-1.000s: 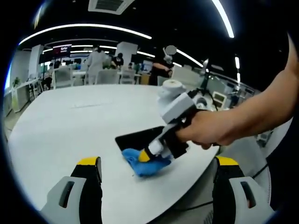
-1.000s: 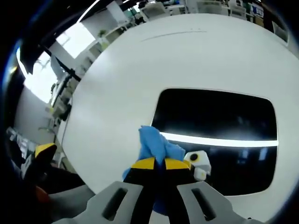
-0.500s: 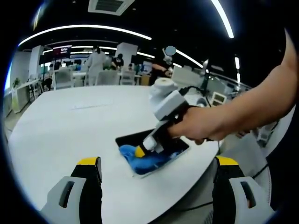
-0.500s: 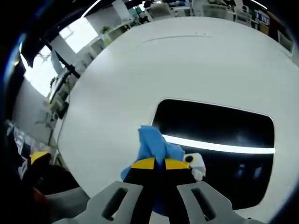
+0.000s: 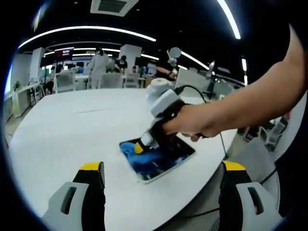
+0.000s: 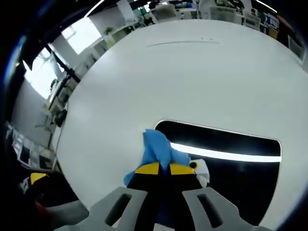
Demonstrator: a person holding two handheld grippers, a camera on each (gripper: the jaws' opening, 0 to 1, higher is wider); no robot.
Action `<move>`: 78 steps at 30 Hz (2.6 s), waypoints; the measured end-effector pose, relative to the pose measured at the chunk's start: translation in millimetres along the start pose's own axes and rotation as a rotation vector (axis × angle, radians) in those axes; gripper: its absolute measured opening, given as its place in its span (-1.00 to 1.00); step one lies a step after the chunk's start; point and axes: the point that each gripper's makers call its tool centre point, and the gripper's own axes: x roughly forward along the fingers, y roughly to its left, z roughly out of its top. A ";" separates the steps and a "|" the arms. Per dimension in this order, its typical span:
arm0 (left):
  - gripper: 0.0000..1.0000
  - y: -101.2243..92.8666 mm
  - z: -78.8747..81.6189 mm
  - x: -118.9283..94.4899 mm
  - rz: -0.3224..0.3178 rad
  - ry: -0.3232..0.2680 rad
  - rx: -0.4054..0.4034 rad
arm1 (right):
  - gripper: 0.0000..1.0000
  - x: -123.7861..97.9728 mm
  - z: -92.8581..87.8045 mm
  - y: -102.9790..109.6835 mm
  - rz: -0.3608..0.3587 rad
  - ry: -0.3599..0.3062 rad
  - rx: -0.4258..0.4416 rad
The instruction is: Wipe the mirror surface with the cleaning cloth until all visible marks leave the cleaned area.
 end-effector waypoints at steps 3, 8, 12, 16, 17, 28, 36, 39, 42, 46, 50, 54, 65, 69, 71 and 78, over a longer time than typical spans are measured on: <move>0.99 0.1 -0.3 0.0 -0.002 0.001 -0.002 | -1.00 3.8 6.7 -2.2 -0.004 -0.002 -0.013; 0.99 -1.2 0.2 -0.3 -0.005 0.002 0.001 | -1.00 8.6 16.2 -5.1 -0.008 -0.005 -0.019; 0.99 -1.4 0.1 -0.2 -0.008 -0.001 0.003 | -1.00 12.7 23.4 -6.4 -0.012 -0.004 -0.019; 0.99 -0.6 -0.5 -0.1 -0.010 -0.001 0.000 | -1.00 15.3 31.6 -6.3 -0.019 -0.009 -0.040; 0.99 -0.9 -0.1 0.0 -0.011 -0.003 -0.001 | -1.00 16.3 34.1 -6.7 -0.021 -0.009 -0.042; 0.99 -3.5 -0.5 0.3 -0.018 0.004 -0.002 | -1.00 19.8 43.4 -10.6 -0.002 -0.002 -0.025; 0.99 -3.0 -0.5 0.5 -0.016 0.006 -0.010 | -1.00 12.7 40.0 -14.6 0.009 -0.010 -0.026; 0.99 -3.7 -0.8 0.7 -0.016 0.007 -0.002 | -1.00 11.0 39.5 -20.9 0.000 -0.008 -0.020; 0.99 -2.5 -0.9 0.9 -0.012 0.008 -0.009 | -1.00 10.7 39.4 -29.8 -0.002 -0.010 -0.011; 0.99 -1.2 -0.9 0.9 -0.009 0.006 -0.011 | -1.00 12.0 39.9 -37.6 -0.007 -0.012 -0.009; 0.99 -0.8 0.0 0.3 -0.010 0.002 -0.019 | -1.00 11.4 39.7 -43.1 -0.011 -0.008 -0.003; 0.99 -0.6 1.8 -0.4 -0.010 -0.005 -0.025 | -1.00 10.3 38.4 -48.9 -0.014 -0.007 0.001; 0.99 -0.7 2.2 -0.6 -0.010 -0.006 -0.023 | -1.00 -0.3 32.2 -64.0 -0.037 -0.005 0.008; 0.99 -1.0 2.3 -0.7 -0.014 -0.008 -0.025 | -1.00 -1.6 30.3 -63.7 -0.050 -0.021 -0.012; 0.99 -1.1 2.1 -0.6 -0.017 -0.009 -0.026 | -1.00 -3.3 29.2 -61.7 -0.060 -0.028 -0.044; 0.99 -3.7 0.1 -0.1 -0.030 0.003 -0.021 | -1.00 -8.3 18.5 -57.0 -0.048 -0.023 0.022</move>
